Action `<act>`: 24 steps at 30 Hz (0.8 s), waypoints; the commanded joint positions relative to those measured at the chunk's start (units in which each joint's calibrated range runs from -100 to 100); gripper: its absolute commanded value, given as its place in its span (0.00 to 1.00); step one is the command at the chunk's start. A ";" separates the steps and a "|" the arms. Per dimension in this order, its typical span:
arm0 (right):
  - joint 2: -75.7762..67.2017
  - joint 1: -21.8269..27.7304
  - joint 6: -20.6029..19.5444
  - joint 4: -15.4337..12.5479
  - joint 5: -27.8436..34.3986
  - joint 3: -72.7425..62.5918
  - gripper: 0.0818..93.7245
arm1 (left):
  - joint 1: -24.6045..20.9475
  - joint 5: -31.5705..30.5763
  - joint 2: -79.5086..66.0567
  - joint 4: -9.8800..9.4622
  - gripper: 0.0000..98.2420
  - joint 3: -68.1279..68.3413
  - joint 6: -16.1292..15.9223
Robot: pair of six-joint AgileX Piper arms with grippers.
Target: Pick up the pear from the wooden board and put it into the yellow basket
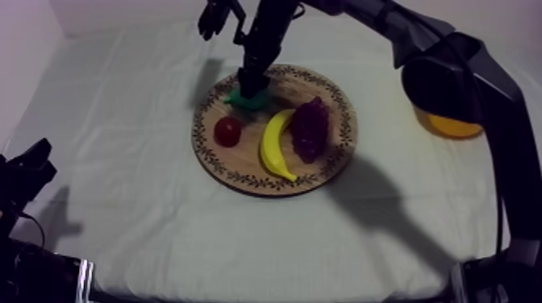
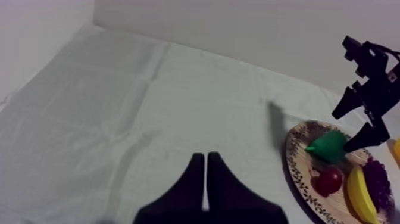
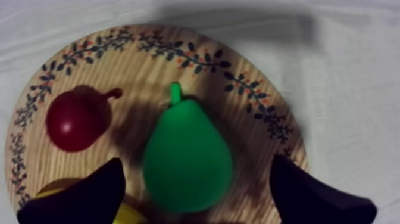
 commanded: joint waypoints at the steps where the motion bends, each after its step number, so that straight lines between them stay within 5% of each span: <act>1: 1.70 -0.01 -0.20 0.17 0.11 -1.98 0.91 | -0.01 -0.01 0.00 0.02 0.00 0.05 0.02; 16: 5.74 -0.41 -0.47 0.58 0.82 -2.87 0.75 | -0.01 -0.01 0.00 0.02 0.00 0.05 0.02; 24: 5.99 -0.46 -0.79 0.33 0.83 -2.71 0.52 | -0.01 -0.01 0.00 0.02 0.00 0.05 0.02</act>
